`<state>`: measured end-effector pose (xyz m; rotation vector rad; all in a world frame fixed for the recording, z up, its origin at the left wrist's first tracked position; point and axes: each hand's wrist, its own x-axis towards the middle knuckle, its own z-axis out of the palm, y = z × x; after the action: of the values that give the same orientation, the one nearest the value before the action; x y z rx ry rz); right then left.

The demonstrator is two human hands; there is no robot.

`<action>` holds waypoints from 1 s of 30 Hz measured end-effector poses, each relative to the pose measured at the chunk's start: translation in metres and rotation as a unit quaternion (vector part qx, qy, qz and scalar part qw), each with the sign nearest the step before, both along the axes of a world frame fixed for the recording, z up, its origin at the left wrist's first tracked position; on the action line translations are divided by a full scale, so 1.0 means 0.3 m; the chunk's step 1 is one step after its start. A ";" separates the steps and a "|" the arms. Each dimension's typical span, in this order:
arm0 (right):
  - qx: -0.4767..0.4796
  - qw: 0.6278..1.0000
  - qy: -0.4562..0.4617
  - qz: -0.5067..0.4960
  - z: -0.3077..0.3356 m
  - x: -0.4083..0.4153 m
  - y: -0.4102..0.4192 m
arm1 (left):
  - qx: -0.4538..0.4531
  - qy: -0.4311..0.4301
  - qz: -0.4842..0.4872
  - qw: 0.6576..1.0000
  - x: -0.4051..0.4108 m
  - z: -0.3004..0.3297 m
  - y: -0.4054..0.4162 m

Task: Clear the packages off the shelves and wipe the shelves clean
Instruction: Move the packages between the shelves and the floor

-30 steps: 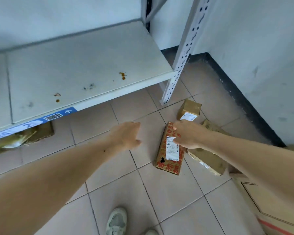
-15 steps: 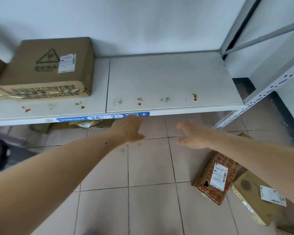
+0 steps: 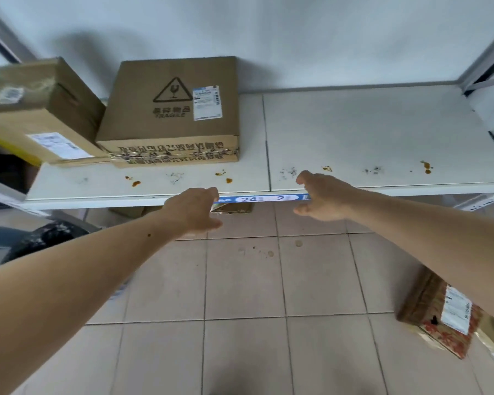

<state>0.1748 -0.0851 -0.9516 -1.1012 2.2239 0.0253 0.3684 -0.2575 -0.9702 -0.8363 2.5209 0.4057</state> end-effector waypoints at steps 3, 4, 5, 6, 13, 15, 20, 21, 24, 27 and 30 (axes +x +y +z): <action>0.001 1.000 0.011 -0.003 -0.011 0.064 -0.128 | -0.011 -0.004 0.013 1.000 0.106 -0.007 -0.152; 0.006 1.000 0.014 -0.002 -0.017 0.085 -0.174 | -0.008 -0.003 0.025 1.000 0.139 -0.010 -0.201; 0.010 1.000 0.015 -0.002 -0.021 0.101 -0.212 | -0.005 -0.002 0.038 0.999 0.165 -0.013 -0.242; 0.011 1.000 0.014 0.000 -0.030 0.115 -0.257 | -0.003 -0.001 0.050 0.999 0.190 -0.020 -0.287; -0.023 1.000 0.012 -0.004 -0.095 0.130 -0.529 | -0.026 0.013 0.119 0.992 0.270 -0.074 -0.535; -0.040 0.999 0.008 -0.015 -0.127 0.119 -0.605 | -0.039 0.019 0.143 0.989 0.268 -0.087 -0.604; -0.058 0.990 0.033 -0.121 -0.198 0.079 -0.743 | -0.082 0.049 0.201 0.975 0.233 -0.120 -0.752; -0.051 0.988 0.040 -0.143 -0.209 0.071 -0.768 | -0.091 0.057 0.207 0.972 0.223 -0.125 -0.776; -0.049 0.979 0.035 -0.194 -0.235 0.036 -0.816 | -0.098 0.079 0.211 0.969 0.185 -0.147 -0.832; -0.048 0.969 0.009 -0.242 -0.264 0.004 -0.869 | -0.087 0.091 0.224 0.967 0.153 -0.167 -0.887; -0.080 0.961 0.003 -0.266 -0.293 -0.016 -0.903 | -0.074 0.093 0.223 0.968 0.116 -0.186 -0.941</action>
<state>0.1700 -0.3559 -1.0395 -0.5463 2.4916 -0.3842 0.4031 -0.5399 -1.0260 -1.4983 2.5416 0.4603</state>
